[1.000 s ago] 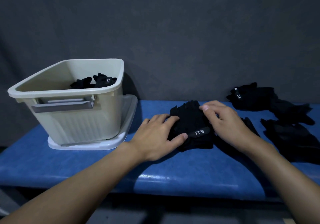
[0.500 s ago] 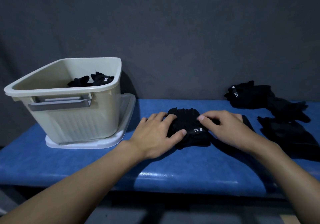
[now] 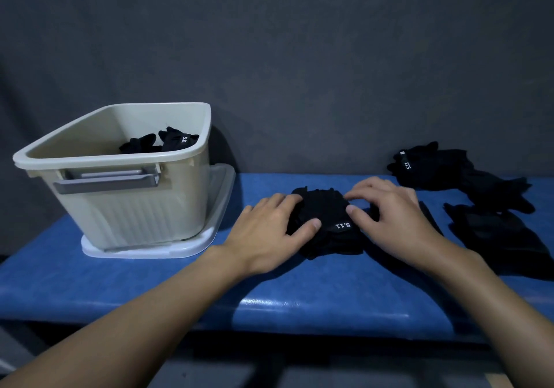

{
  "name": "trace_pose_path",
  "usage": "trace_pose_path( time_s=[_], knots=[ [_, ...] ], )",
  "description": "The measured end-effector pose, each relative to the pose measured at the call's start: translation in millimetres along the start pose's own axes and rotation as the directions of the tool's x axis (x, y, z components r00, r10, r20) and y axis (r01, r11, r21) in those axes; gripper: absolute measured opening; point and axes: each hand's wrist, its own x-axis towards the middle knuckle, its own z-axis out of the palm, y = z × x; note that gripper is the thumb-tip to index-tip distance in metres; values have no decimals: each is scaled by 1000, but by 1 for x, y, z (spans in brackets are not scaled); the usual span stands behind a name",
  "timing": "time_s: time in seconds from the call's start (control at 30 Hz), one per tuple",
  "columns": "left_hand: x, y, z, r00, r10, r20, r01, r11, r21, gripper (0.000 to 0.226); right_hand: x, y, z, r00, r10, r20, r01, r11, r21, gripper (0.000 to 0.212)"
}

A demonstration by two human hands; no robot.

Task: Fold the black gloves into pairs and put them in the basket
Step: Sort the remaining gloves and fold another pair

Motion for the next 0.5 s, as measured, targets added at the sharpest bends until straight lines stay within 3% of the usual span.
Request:
trace_pose_path(
  time_s=[0.07, 0.13, 0.23, 0.37, 0.5],
  knots=[
    [2, -4, -5, 997, -45, -69, 36, 991, -127, 51, 1, -9, 1, 991, -131, -26, 132, 990, 49, 24],
    [6, -9, -8, 986, -100, -135, 66, 970, -233, 34, 1, -20, 3, 974, -222, 44, 221, 975, 17, 40],
    [9, -16, -10, 974, -174, -147, 123, 945, -304, 23, -2, -28, 12, 954, -229, 193, 241, 970, -40, 64],
    [13, -20, -6, 968, -227, -105, 149, 861, -486, 4, -4, -26, 18, 943, -216, 255, 239, 969, -64, 60],
    [17, -23, -2, 966, -243, -89, 139, 777, -614, 8, -5, -26, 15, 945, -246, 216, 254, 967, -6, 69]
  ],
)
